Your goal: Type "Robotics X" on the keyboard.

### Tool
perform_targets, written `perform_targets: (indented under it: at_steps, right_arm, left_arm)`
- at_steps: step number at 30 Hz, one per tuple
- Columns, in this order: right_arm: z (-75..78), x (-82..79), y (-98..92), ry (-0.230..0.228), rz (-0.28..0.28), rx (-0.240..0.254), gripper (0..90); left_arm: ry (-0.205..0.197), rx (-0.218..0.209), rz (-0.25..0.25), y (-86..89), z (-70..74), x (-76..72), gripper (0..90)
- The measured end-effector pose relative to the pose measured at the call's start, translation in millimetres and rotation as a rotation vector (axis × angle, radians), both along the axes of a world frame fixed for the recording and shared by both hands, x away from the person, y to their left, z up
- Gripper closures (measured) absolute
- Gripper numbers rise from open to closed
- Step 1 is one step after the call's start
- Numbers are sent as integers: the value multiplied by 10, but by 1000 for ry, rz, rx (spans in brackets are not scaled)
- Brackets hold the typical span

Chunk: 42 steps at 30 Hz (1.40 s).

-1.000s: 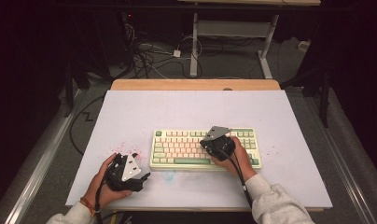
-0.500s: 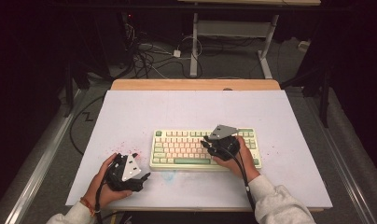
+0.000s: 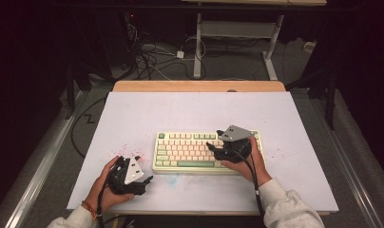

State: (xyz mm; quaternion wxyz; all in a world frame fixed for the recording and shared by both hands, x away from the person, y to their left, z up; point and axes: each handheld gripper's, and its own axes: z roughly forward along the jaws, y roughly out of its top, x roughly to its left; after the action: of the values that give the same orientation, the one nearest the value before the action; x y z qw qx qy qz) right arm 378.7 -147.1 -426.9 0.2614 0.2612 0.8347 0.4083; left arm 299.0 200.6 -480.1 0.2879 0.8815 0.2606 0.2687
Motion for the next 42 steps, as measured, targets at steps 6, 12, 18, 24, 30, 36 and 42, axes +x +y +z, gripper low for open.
perform_targets:
  at_steps: [6, 12, 18, 24, 30, 36, 42]
  right_arm:
    - [50, -62, -45, -39, -20, 9, 336]
    - [90, -141, -99, -67, -35, 18, 308]
    - [120, -223, -173, -91, -46, 27, 292]
    - [105, -322, -236, -102, -43, 26, 287]
    - [72, -428, -324, -112, -47, 36, 283]
    - [42, -523, -467, -124, -65, 52, 279]
    - [7, -578, -592, -122, -93, 56, 272]
  left_arm:
    - [2, -10, 5, 1, 1, 1, 194]
    - [1, -32, 18, 11, 14, 2, 213]
    - [4, -35, 22, 6, 14, 2, 224]
    - [4, -38, 24, 7, 17, 3, 224]
    - [-2, -52, 23, 15, 39, -12, 243]
    - [8, -72, 9, 13, 60, -20, 309]
    - [13, -75, 7, 4, 67, -22, 329]
